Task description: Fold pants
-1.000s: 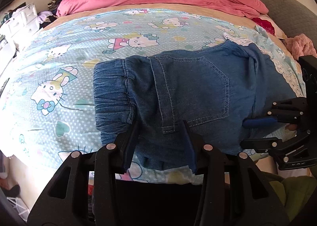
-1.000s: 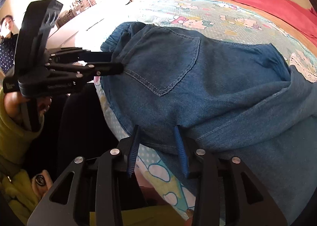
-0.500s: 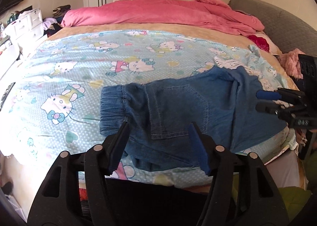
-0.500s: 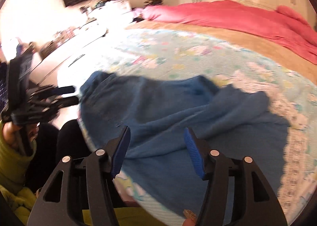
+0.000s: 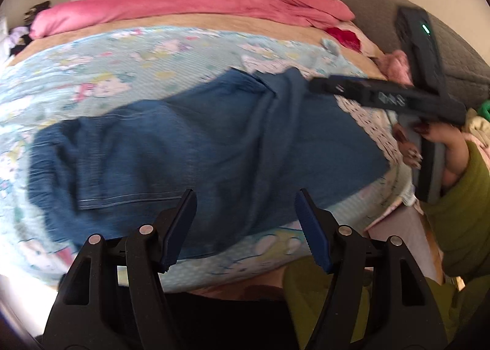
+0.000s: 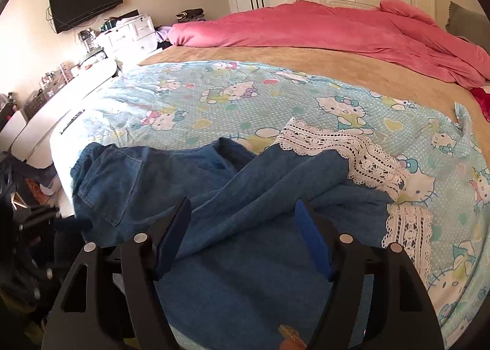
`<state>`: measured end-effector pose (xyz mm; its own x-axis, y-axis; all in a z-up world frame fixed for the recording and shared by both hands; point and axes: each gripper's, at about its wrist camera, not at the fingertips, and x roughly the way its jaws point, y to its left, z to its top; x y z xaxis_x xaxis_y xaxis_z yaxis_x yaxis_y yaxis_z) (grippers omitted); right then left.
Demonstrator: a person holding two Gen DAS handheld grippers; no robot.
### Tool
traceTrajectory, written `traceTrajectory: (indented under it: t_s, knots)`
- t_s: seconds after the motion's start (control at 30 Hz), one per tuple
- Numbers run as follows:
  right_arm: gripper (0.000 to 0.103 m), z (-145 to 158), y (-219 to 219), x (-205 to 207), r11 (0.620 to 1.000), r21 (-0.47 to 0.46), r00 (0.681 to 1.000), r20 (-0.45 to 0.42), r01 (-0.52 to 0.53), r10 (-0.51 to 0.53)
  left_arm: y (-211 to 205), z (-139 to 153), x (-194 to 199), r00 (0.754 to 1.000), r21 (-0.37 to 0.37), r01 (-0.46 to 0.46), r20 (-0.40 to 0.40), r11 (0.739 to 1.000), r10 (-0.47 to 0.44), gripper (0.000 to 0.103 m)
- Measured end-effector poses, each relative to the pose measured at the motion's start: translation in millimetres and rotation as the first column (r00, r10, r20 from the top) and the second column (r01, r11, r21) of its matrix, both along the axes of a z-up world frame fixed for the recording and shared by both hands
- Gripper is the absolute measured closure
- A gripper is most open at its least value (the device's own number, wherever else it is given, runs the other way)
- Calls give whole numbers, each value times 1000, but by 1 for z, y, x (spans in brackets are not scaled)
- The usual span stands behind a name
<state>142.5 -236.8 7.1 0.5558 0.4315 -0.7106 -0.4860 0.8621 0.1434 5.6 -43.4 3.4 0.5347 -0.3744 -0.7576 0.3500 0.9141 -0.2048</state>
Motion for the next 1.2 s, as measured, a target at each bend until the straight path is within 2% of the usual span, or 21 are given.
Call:
traceTrajectory:
  t_s: [0.17, 0.3, 0.4, 0.43, 0.47, 0.5, 0.53, 0.6, 0.7, 0.73, 0.8, 0.83, 0.87, 1.0, 1.07, 1.2]
  knots:
    - [34, -2, 15, 31, 1000, -4, 1000, -14, 20, -20, -25, -15, 19, 997, -31, 62, -54, 998, -63, 50]
    - [34, -9, 29, 66, 998, -39, 998, -53, 40, -42, -35, -26, 40, 996, -33, 48, -77, 998, -51, 50]
    - [34, -18, 39, 96, 991, -107, 994, -62, 78, -85, -39, -32, 52, 993, -72, 36, -106, 997, -43, 50]
    - [34, -22, 43, 105, 986, -138, 992, -64, 96, -105, -43, -32, 55, 993, -81, 37, -105, 996, -46, 60]
    - [34, -28, 47, 116, 981, -163, 990, -74, 104, -117, -47, -33, 57, 994, -81, 41, -102, 996, -50, 76]
    - [34, -34, 50, 128, 978, -176, 988, -94, 108, -126, -51, -33, 58, 993, -82, 47, -100, 995, -55, 81]
    - [34, -37, 51, 134, 977, -182, 985, -106, 113, -134, -54, -33, 58, 993, -97, 53, -96, 994, -62, 85]
    - [34, -47, 54, 148, 972, -193, 978, -133, 134, -161, -61, -33, 59, 993, -113, 70, -91, 991, -81, 85]
    - [35, -53, 56, 163, 960, -232, 978, -95, 159, -185, -73, -32, 55, 992, -77, 98, -69, 992, -103, 85]
    - [39, -55, 55, 166, 957, -241, 978, -88, 164, -190, -75, -33, 53, 992, -67, 103, -67, 992, -107, 85]
    - [71, -57, 48, 171, 954, -244, 977, -80, 175, -200, -76, -33, 52, 992, -70, 103, -67, 992, -108, 85]
    - [77, -56, 44, 172, 959, -224, 977, -86, 174, -197, -75, -34, 52, 992, -77, 101, -70, 992, -106, 85]
    - [91, -52, 37, 170, 965, -196, 977, -89, 174, -194, -75, -33, 50, 992, -80, 99, -70, 992, -104, 85]
    - [94, -29, 9, 150, 973, -112, 978, -34, 201, -206, -74, -34, 55, 993, -85, 87, -71, 993, -93, 85]
    - [94, -16, -15, 135, 974, -36, 974, -37, 224, -225, -73, -34, 56, 994, -83, 80, -70, 993, -86, 85]
    - [94, 10, -68, 99, 957, 52, 959, -15, 284, -283, -68, -34, 55, 996, -79, 59, -63, 995, -64, 83]
